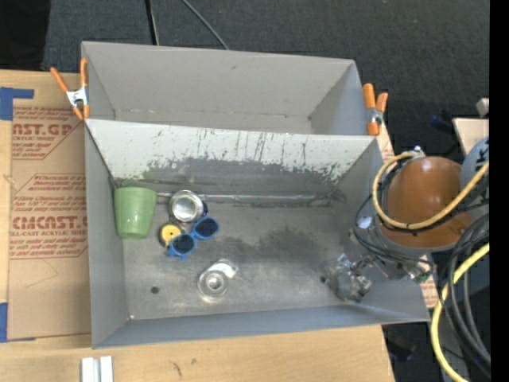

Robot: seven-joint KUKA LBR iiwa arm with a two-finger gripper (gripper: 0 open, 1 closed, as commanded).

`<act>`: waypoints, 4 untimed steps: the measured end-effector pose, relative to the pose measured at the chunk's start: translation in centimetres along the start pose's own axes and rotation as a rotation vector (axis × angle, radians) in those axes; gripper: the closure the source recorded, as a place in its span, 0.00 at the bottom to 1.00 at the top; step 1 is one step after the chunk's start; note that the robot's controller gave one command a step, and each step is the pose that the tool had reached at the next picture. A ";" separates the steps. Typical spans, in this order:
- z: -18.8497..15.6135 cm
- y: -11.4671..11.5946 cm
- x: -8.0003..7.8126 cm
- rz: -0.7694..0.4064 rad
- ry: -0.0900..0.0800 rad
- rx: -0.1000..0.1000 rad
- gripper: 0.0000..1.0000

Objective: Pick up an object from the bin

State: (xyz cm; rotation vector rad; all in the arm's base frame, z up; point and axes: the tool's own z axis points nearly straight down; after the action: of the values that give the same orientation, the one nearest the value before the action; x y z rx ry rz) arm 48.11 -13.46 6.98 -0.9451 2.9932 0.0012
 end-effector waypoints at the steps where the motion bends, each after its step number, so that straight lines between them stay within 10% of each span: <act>1: -5.4 -2.0 -1.6 -0.255 -0.001 0.002 1.00; 2: -16.3 -3.7 -3.5 -0.439 -0.003 0.006 1.00; 3: -7.2 -1.9 -1.5 -0.732 0.001 -0.007 1.00; 4: -22.4 -1.5 -1.6 -0.862 -0.001 0.007 1.00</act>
Offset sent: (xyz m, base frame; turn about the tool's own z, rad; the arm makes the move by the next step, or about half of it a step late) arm 0.0233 -0.0085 0.0531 -0.2555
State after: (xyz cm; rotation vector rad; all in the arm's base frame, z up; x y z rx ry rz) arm 50.25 -13.83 29.42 -2.1070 2.3220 -0.0104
